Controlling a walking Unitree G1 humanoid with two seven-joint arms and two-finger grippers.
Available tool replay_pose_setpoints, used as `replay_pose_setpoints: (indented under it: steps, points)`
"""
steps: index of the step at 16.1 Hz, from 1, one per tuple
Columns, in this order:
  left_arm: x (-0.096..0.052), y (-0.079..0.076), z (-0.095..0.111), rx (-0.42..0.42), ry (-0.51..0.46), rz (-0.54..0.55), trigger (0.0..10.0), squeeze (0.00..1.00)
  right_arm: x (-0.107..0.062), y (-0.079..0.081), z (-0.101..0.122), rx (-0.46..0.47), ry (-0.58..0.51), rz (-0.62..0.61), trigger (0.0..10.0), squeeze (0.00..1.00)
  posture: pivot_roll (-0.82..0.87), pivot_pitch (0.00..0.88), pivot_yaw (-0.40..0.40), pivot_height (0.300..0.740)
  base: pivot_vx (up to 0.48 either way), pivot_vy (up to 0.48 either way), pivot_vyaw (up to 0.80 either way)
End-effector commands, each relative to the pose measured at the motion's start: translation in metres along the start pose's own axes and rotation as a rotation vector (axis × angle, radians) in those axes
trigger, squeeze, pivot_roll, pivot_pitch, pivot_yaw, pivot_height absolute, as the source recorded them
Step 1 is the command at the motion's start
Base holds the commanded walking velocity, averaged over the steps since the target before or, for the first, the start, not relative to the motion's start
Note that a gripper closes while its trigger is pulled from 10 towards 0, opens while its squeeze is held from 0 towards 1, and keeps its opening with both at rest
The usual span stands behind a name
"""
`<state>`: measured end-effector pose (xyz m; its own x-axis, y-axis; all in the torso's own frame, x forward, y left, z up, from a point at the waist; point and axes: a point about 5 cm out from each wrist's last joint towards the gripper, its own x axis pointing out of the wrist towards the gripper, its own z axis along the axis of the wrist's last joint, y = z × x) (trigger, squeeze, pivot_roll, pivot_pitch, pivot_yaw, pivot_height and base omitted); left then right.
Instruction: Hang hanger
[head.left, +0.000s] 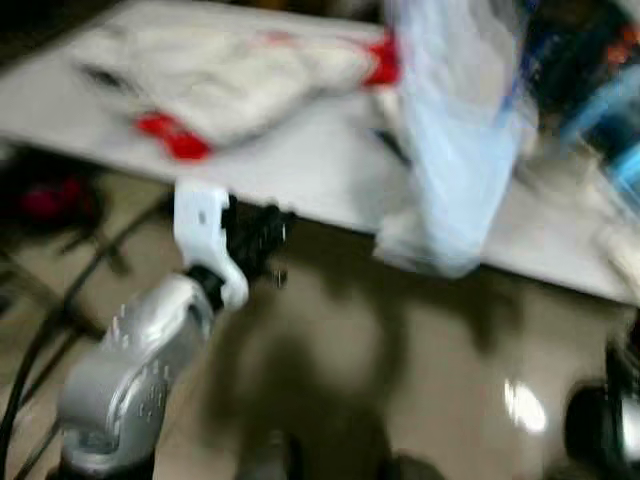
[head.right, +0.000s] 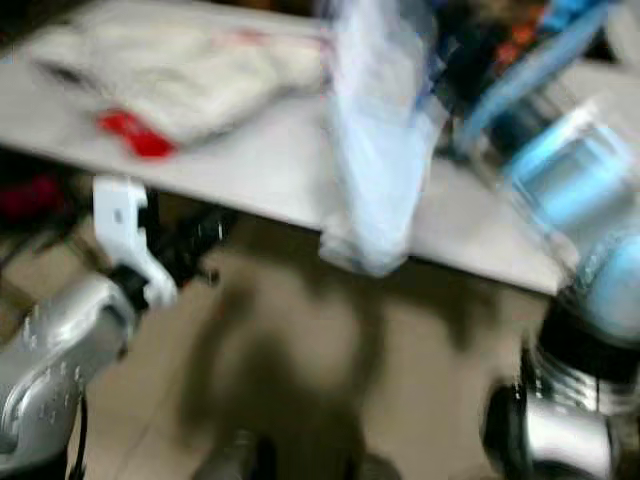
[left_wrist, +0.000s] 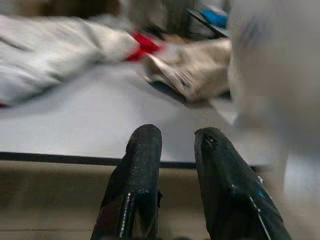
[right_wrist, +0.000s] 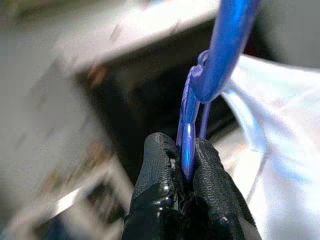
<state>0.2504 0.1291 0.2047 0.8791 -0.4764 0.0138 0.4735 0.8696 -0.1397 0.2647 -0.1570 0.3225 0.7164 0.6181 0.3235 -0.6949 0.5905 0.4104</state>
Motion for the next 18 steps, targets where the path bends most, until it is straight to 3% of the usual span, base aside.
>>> replay_pose_setpoints:
  steps: [1,3,6,8,9,10,11,12,13,14,17,18]
  points:
    - [0.0,-0.003,0.0,0.006,0.0,-0.004,10.0,0.0,-0.003,0.0,-0.004,-0.017,0.02,0.0,10.0,0.0,-0.15,0.108,0.047,0.74,0.0,0.0,0.8]
    - [0.001,-0.005,-0.004,0.024,0.024,-0.012,10.0,0.0,-0.016,-0.041,-0.026,0.004,0.049,-0.243,10.0,0.0,-0.15,0.104,0.049,0.74,0.0,0.0,0.8]
    - [0.001,-0.004,-0.006,0.046,0.031,0.0,10.0,0.0,-0.022,-0.059,-0.029,0.04,0.013,-0.333,10.0,0.0,-0.14,0.095,0.044,0.74,0.0,0.0,0.8]
    - [0.004,-0.003,-0.005,0.061,0.028,0.007,10.0,0.0,-0.027,-0.081,-0.012,-0.018,-0.046,-0.438,10.0,0.0,-0.14,0.09,0.047,0.74,0.0,0.0,0.8]
    - [0.005,-0.003,-0.004,0.058,0.019,0.008,10.0,0.0,-0.03,-0.087,0.003,-0.06,-0.08,-0.455,10.0,0.0,-0.14,0.09,0.05,0.74,0.0,0.0,0.8]
    - [0.006,-0.002,0.0,0.053,-0.003,0.009,10.0,0.0,-0.033,-0.095,0.048,-0.163,-0.194,-0.486,10.0,0.0,-0.13,0.093,0.054,0.74,0.0,0.0,0.8]
    - [0.005,0.0,0.005,0.045,-0.022,0.012,10.0,0.0,-0.039,-0.085,0.119,-0.241,-0.407,-0.468,10.0,0.0,-0.13,0.094,0.053,0.74,0.0,0.0,0.8]
    - [0.004,0.003,0.005,0.05,-0.017,0.02,10.0,0.0,-0.04,-0.058,0.165,-0.316,-0.532,-0.371,10.0,0.0,-0.13,0.095,0.052,0.74,0.0,0.0,0.8]
    - [0.003,0.004,0.005,0.055,-0.013,0.023,10.0,0.0,-0.038,-0.048,0.173,-0.346,-0.544,-0.332,10.0,0.0,-0.13,0.098,0.048,0.74,0.0,0.0,0.8]
    - [0.003,0.003,0.003,0.054,-0.008,0.024,10.0,0.0,-0.028,-0.035,0.165,-0.374,-0.493,-0.253,10.0,0.0,-0.13,0.102,0.044,0.74,0.0,0.0,0.8]
    - [0.004,-0.004,0.001,0.043,-0.008,0.009,10.0,0.0,-0.01,-0.032,0.092,-0.281,-0.268,-0.092,10.0,0.0,-0.12,0.104,0.044,0.74,0.0,0.0,0.8]
    - [0.004,-0.004,0.001,0.043,-0.007,0.006,10.0,0.0,-0.01,-0.031,0.084,-0.275,-0.243,-0.069,10.0,0.0,-0.13,0.104,0.047,0.74,0.0,0.0,0.8]
